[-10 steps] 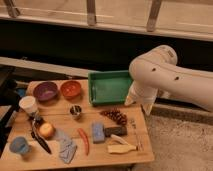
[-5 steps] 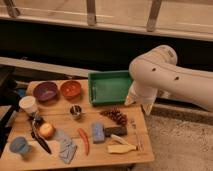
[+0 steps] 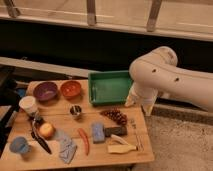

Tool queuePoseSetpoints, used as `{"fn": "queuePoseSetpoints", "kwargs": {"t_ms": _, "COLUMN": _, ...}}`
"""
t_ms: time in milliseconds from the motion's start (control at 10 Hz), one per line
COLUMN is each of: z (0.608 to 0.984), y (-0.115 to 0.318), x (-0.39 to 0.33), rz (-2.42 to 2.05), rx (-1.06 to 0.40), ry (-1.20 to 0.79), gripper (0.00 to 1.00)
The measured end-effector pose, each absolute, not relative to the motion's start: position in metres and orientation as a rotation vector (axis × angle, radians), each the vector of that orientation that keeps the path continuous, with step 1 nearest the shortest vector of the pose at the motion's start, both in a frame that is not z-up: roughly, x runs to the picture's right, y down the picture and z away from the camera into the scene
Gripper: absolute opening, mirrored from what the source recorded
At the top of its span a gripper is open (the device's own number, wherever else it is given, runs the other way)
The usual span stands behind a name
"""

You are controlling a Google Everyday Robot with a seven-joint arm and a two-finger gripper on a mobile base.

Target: Place fork in metal cup

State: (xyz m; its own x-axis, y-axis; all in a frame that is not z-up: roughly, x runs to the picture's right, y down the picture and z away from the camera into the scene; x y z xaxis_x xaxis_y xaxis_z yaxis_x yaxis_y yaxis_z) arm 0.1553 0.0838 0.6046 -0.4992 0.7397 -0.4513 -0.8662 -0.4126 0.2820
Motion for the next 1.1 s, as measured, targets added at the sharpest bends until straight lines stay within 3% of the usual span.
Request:
{"fn": "queuePoseSetpoints", "kwargs": {"t_ms": 500, "z": 0.654, "y": 0.134, "x": 0.2, "rz": 2.098, "rx": -0.396, "ry": 0.722, "gripper": 0.65}}
{"fn": "queuePoseSetpoints", "kwargs": {"t_ms": 1100, "z": 0.663, "y": 0.138, "x": 0.203, "rz": 2.089, "rx": -0.391, "ry": 0.743, "gripper": 0.65}}
